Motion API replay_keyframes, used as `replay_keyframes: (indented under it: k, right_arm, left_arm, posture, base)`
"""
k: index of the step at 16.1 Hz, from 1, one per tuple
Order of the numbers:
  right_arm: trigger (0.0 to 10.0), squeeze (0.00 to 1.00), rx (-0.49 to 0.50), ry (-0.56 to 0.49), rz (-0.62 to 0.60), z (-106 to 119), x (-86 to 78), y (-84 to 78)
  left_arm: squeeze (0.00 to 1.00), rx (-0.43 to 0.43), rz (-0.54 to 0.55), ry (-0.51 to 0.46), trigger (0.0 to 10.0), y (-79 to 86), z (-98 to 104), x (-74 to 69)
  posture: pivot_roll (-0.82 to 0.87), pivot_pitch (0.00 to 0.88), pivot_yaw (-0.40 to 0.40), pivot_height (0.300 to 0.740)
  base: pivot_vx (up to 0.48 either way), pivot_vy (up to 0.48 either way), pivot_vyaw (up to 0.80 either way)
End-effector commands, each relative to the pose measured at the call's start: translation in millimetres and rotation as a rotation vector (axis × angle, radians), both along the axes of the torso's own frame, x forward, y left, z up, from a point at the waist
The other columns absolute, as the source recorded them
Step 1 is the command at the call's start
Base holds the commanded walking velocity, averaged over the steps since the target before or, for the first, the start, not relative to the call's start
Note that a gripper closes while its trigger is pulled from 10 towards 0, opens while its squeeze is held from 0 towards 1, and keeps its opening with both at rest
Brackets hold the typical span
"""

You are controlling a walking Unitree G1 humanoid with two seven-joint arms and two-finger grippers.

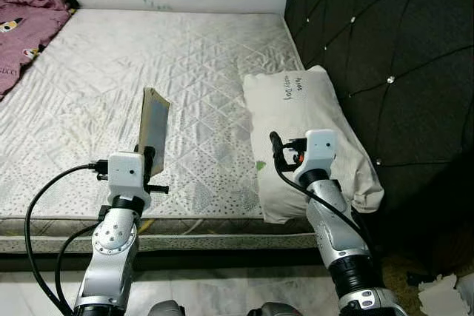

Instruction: Clean up the room

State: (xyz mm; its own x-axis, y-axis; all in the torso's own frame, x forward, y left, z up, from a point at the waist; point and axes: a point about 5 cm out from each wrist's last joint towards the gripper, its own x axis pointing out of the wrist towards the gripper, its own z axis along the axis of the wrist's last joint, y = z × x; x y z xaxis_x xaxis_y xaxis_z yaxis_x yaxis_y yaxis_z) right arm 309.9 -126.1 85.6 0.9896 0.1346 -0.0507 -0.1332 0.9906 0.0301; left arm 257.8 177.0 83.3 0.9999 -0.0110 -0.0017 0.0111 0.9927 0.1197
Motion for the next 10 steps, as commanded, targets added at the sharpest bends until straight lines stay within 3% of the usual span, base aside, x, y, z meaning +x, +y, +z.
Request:
replay_keyframes:
  k: [1,3,10]
  right_arm:
    - [10.0,0.0,0.001,-0.005,0.002,3.2,1.4,-0.4]
    - [10.0,0.0,-0.002,-0.006,0.006,3.3,1.8,0.1]
    - [10.0,0.0,-0.003,-0.007,0.011,3.0,1.4,0.6]
  left_arm:
    - [0.0,0.002,-0.014,-0.053,10.0,-0.7,9.7,0.9]
    - [0.0,-0.008,-0.028,-0.059,10.0,-1.3,10.5,0.5]
    - [0.0,-0.015,-0.042,-0.06,10.0,-2.0,10.4,-0.8]
  posture:
    - [-0.06,0.01,-0.014,0.74]
    - [-0.06,0.01,-0.014,0.74]
    - [-0.06,0.008,-0.014,0.74]
  base:
    - [0.0,0.0,0.0]
    - [0.142,0.0,0.0]
    - [0.336,0.0,0.0]
